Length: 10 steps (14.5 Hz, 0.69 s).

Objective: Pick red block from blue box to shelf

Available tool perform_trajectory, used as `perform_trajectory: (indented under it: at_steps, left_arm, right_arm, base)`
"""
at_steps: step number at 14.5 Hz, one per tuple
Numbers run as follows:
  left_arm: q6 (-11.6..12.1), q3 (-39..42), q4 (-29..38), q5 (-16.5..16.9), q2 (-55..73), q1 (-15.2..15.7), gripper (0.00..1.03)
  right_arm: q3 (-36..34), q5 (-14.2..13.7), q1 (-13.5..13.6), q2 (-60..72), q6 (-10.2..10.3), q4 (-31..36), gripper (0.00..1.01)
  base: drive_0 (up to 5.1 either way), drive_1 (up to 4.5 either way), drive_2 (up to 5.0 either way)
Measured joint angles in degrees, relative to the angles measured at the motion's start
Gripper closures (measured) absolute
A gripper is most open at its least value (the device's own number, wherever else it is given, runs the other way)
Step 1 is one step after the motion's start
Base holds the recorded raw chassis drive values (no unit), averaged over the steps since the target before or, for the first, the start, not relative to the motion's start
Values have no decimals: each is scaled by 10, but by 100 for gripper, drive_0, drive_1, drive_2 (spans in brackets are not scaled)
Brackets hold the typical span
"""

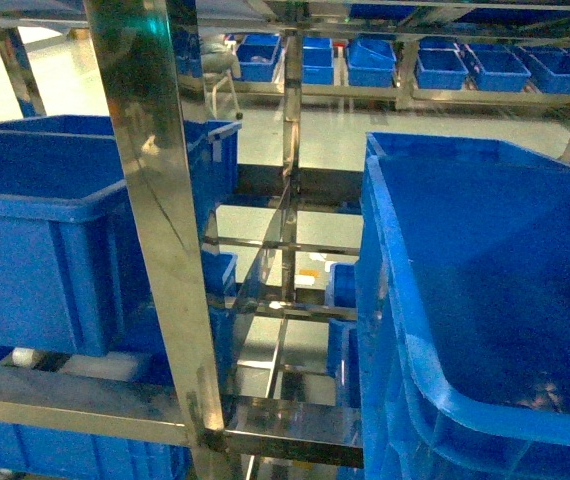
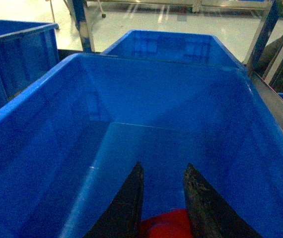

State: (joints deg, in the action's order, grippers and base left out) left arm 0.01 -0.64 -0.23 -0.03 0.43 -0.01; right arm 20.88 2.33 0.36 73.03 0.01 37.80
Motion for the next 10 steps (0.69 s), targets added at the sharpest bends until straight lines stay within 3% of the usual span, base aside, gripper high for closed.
perform_trajectory:
  at_steps: [1,3,4,5,6,7,10]
  left_arm:
    - [0,0,0,0,0,0,5]
    - [0,0,0,0,0,0,5]
    - [0,0,0,0,0,0,5]
    - [0,0,0,0,0,0,5]
    - [0,0,0,0,0,0,5]
    - [0,0,0,0,0,0,5]
    - [0,0,0,0,0,0,5]
  right_arm:
    - [6,0,0,0,5,-2,80]
    - [6,0,-1,5,6,7,58]
    - [4,0,-1,7,6,12,33]
    - [1,-4,-1,-1,6,4,15]
    - [-2,-6,-1,-20,6,-18,6]
    - [-6,-8,-1,-47,6,-39,1]
    - [29,6,-4,-270,27,-238,3]
  base:
    - [0,0,0]
    - [0,0,0]
    - [0,0,0]
    - [0,0,0]
    - [0,0,0]
    - [0,0,0]
    - [0,0,0]
